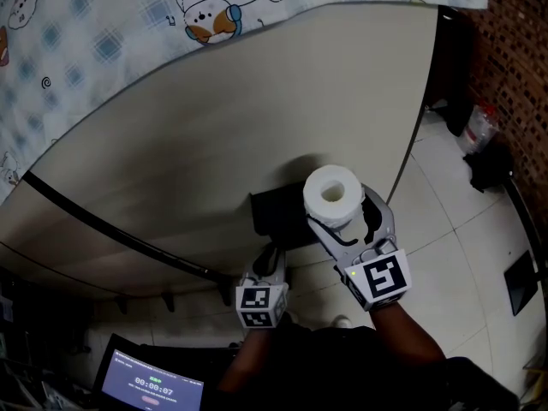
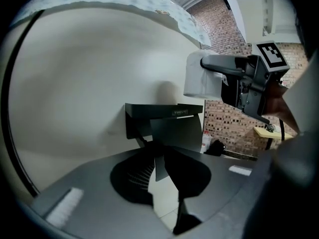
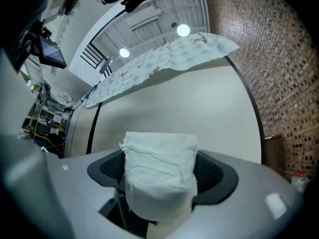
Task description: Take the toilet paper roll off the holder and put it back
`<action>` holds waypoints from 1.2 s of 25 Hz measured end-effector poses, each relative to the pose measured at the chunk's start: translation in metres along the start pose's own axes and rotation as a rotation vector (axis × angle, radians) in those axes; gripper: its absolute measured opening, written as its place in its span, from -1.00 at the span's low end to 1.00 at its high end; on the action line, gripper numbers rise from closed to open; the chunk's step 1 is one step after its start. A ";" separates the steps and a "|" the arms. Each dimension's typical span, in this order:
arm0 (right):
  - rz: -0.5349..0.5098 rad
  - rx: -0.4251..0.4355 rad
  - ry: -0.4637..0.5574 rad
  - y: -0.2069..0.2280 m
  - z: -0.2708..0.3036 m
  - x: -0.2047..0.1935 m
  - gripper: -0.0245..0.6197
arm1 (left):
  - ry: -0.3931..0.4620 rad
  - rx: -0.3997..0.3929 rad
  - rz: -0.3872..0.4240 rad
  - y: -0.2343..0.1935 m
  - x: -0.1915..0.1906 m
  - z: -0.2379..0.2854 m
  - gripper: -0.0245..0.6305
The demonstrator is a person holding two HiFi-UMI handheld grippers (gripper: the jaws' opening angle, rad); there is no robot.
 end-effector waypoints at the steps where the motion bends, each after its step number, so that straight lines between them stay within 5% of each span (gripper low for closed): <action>1: 0.000 -0.001 0.003 0.001 0.000 0.000 0.35 | 0.000 -0.003 0.007 0.001 0.001 -0.001 -0.68; 20: 0.097 -0.173 -0.026 0.062 -0.029 -0.031 0.34 | -0.083 -0.084 -0.049 0.005 0.015 -0.020 -0.64; 30: 0.506 -0.251 0.071 0.098 -0.045 -0.079 0.34 | -0.080 -0.071 -0.010 0.005 0.012 -0.017 -0.64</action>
Point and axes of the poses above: the fingertips, and each gripper's own axes: z forward along the fingers, y to its right, x out of its top, the point moved 3 cm from there along -z, backward along the fingers, and after that the axes turned 8 degrees about x, right-handed, at the moved point
